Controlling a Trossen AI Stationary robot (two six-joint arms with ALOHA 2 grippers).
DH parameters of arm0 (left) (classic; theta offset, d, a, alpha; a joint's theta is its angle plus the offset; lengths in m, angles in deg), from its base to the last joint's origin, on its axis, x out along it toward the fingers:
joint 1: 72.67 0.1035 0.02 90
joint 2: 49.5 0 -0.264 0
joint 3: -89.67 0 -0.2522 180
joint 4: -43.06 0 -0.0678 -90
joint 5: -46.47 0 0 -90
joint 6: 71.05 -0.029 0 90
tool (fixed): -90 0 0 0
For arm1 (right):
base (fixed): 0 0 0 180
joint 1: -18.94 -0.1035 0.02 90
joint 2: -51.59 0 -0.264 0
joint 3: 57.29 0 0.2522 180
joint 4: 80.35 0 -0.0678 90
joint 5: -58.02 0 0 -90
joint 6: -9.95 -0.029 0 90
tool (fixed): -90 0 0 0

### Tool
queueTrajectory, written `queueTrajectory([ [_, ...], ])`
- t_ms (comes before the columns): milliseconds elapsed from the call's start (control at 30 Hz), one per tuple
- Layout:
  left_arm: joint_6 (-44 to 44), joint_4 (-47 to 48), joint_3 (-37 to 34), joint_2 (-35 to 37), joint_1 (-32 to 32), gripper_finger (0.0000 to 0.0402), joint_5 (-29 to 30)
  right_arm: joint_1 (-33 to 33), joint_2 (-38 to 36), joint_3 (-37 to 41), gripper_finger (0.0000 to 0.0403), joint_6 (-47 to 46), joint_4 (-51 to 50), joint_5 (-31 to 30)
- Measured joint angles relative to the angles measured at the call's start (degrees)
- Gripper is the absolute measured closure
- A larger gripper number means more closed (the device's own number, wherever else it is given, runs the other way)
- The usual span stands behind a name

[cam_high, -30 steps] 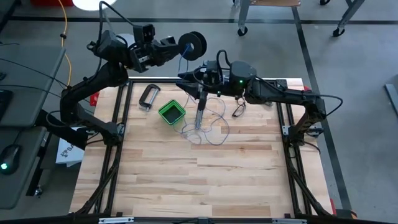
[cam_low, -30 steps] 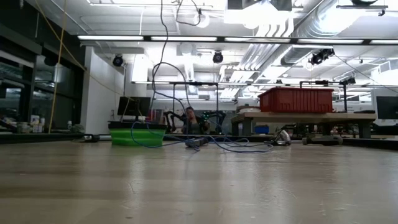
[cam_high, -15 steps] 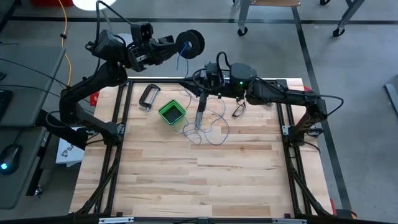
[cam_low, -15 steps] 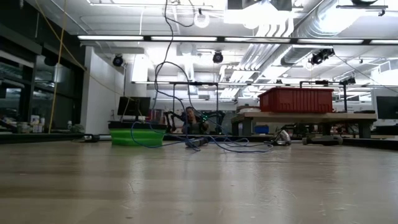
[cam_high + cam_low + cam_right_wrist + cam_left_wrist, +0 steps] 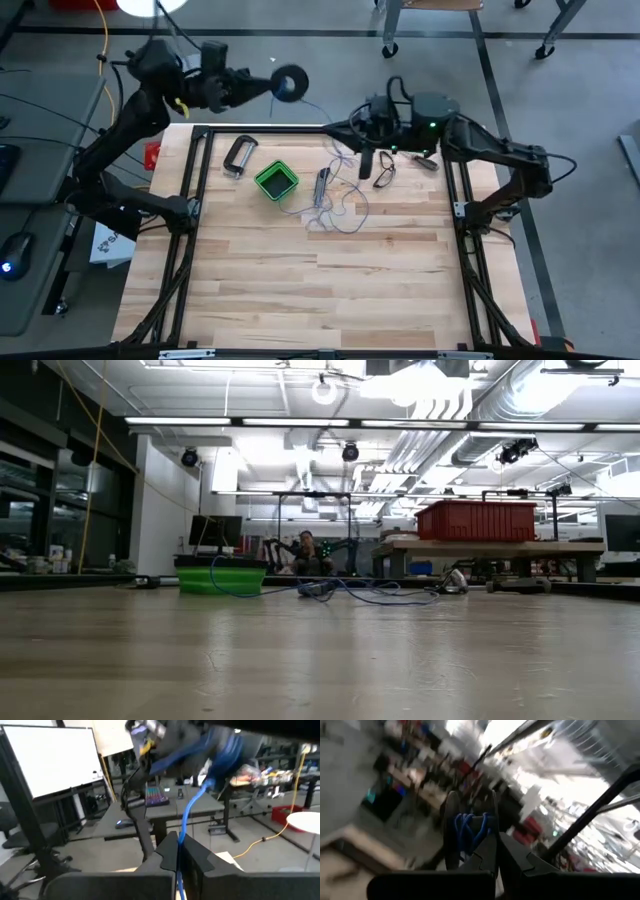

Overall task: Coil cords
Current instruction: Coil the blue wire onto the spool

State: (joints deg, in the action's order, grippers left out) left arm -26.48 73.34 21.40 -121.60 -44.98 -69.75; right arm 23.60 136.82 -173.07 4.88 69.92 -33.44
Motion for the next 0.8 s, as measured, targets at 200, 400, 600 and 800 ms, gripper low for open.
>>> queueTrajectory([
  [200, 3.90, 5.38, 0.00, -1.85, -3.69, 0.0401, -4.65, 2.43, -1.04, 0.00, 0.0402, 1.69, -0.09, -1.30],
  [400, 7.81, -0.40, 0.00, -6.65, -8.20, 0.0401, -9.73, 4.40, -0.92, 0.00, 0.0402, 1.67, 0.39, 2.44],
  [600, 16.89, -19.53, 0.00, -13.66, -10.66, 0.0401, -16.62, 4.73, -0.90, 0.00, 0.0403, 1.62, 0.83, 5.45],
  [800, 30.98, -42.80, 0.00, -20.92, -11.05, 0.0401, -19.43, 4.68, -0.90, 0.00, 0.0403, -1.31, 1.82, 8.29],
])
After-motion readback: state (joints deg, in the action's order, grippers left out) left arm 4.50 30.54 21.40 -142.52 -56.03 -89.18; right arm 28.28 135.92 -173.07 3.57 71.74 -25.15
